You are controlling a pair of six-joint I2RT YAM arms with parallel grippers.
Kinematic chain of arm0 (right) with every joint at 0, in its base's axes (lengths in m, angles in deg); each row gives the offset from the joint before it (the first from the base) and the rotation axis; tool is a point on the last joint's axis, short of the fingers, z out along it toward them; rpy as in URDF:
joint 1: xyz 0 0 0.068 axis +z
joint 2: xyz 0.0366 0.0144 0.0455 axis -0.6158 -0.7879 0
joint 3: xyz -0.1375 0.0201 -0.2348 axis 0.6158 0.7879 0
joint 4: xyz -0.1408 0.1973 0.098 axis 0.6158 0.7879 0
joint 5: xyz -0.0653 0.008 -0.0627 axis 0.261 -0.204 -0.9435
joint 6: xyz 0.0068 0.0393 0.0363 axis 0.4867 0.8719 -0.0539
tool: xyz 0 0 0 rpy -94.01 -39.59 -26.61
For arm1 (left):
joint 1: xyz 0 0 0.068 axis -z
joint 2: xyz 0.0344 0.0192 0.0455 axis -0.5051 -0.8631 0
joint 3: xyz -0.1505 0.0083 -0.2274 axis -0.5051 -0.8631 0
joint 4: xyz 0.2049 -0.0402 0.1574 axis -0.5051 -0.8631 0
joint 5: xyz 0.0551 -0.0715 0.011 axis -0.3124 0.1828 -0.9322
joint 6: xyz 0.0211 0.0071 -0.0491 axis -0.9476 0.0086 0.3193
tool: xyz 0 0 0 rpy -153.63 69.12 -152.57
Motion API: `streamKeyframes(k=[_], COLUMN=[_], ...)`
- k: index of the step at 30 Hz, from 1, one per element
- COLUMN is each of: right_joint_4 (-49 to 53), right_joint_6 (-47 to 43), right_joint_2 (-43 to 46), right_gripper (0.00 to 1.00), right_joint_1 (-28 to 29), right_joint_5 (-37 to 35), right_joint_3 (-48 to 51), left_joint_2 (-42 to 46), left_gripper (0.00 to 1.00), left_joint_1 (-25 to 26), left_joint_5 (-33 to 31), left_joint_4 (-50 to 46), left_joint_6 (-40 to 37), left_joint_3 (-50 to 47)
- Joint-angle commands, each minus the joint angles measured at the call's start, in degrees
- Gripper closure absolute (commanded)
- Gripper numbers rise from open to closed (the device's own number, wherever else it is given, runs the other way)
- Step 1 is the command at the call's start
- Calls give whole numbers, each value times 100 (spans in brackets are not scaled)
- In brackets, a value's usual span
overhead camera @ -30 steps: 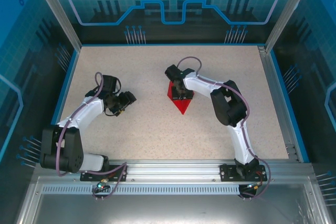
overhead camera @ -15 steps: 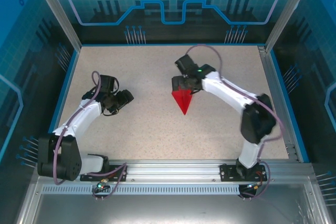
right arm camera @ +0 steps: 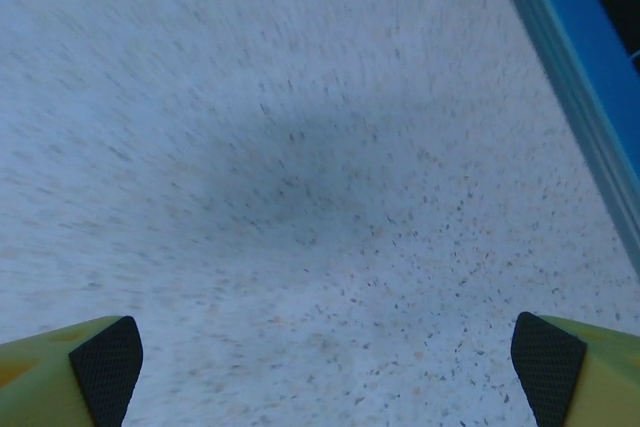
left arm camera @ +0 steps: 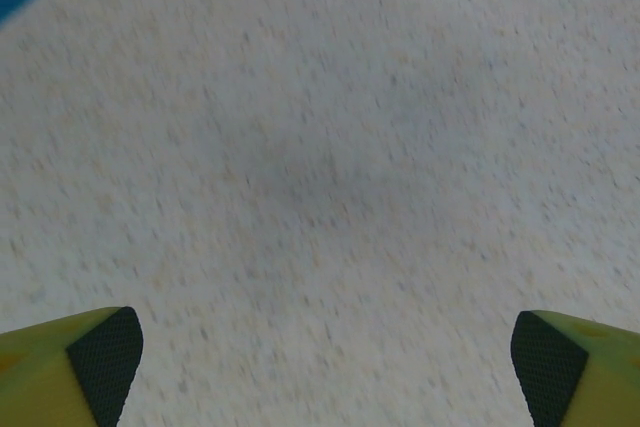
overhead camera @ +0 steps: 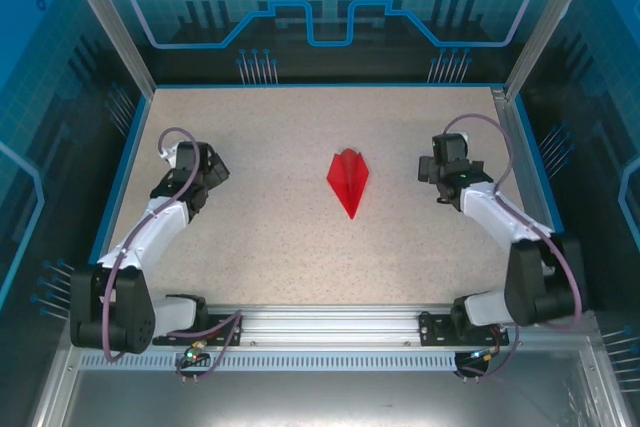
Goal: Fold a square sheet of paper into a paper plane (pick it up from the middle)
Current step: Reset both arms
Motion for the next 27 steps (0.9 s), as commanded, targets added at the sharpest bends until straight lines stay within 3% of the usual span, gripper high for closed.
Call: streamKeyframes(k=[1,5,8,11,13,14,15,18,20,22,23,24,25,27], right_joint_4=[-1716,-2936,-3357,-4984,-6096,-6199,-5589,-5420,-5414,-5402,-5381,-5400,-5407,-5399], right_joint_6=[-683,-1215,-1409,-1457,-1434,-1488,-1506,-1391,-1396,-1393,-1393,-1388,-1395,-1392], right_joint_2=[-328,-811,-695,-220,-379,-479,-409,-484,-479,-479,-470,-472,-472,-470], right_gripper=[1,1,2,1,1,1,1,1,1,1,1,1,1,1], right_joint_1=[-98,-113,-252,-343,-380,-316,-264,-495,-484,-484,-483,-478,-481,-474], right_joint_5=[573,794,1647,2064,2104,1957,1978,2375,2319,2326,2329,2332,2312,2311], right_joint_3=[496,734,1053,2236,2754,2697,2462,2330,2322,2332,2321,2323,2327,2319], left_joint_2=[-431,-898,-1039,-1178,-1383,-1498,-1624,-2303,-2513,-3007,-3264,-3393,-3414,-2976], left_gripper=[1,1,1,1,1,1,1,1,1,1,4,21,29,22], left_joint_1=[-24,-24,-24,-30,-33,-33,-33,-22,-24,-22,-77,-124,-141,-140], left_joint_5=[-827,-509,-167,256,492,547,634,1048,1185,456,438,907,1153,1480], left_joint_4=[1352,2464,3381,4420,4746,4881,5004,5570,4348,3112,2486,2302,2361,3959], left_joint_6=[-1055,-1527,-1842,-2100,-2273,-2264,-2260,-2375,-2360,-2059,-1936,-2075,-2206,-2205], left_joint_3=[-3,-212,-468,-701,-722,-736,-752,-699,-20,908,1471,1682,1708,676])
